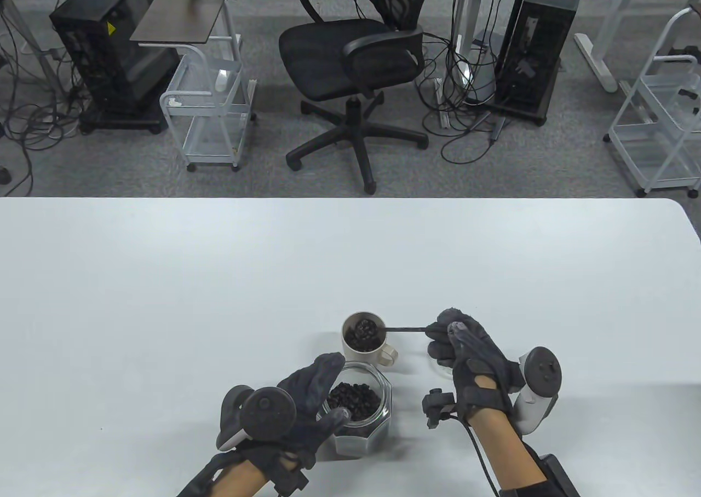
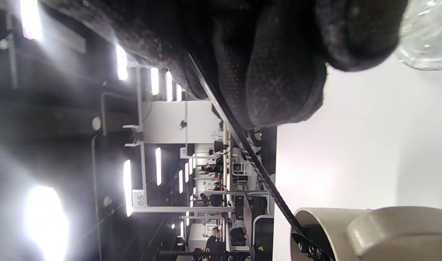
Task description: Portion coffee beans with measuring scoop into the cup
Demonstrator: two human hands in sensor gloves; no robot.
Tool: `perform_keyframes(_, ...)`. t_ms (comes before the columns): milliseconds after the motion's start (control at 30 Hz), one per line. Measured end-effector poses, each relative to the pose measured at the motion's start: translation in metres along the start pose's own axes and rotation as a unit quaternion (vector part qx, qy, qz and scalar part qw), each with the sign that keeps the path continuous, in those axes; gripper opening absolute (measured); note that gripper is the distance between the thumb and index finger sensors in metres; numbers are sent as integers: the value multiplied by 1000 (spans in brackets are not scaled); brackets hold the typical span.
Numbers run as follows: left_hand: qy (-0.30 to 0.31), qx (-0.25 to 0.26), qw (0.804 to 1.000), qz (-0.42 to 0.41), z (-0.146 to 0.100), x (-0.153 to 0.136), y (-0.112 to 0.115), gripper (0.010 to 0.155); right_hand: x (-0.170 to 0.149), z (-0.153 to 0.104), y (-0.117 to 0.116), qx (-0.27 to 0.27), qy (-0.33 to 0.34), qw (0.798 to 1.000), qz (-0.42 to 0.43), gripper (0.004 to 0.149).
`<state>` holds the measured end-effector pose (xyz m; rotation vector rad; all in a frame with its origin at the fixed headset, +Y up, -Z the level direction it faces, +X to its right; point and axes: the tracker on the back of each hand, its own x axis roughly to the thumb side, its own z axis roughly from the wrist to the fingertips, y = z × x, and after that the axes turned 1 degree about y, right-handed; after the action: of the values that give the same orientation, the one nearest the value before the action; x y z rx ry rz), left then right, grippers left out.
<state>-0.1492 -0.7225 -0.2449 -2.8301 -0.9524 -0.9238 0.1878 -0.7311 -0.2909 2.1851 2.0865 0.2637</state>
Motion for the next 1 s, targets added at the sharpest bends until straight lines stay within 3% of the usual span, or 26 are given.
perform_keyframes(233,0,0,1000,-1,0,0,0,91,17,-6,-14,34,109,989,-99,40)
perform_keyframes(433,0,0,1000,0,0,0,0,92,32,-15,-32,79,215,957,-176,40)
perform_keyframes(567,0,0,1000,0,0,0,0,92,40,-25,-47,118,286,919,-242,40)
perform_keyframes(800,0,0,1000,0,0,0,0,92,49,-43,-69,185,396,825,-359,40)
perform_keyframes(1000,0,0,1000,-1,0,0,0,92,51,-49,-74,197,421,797,-385,40)
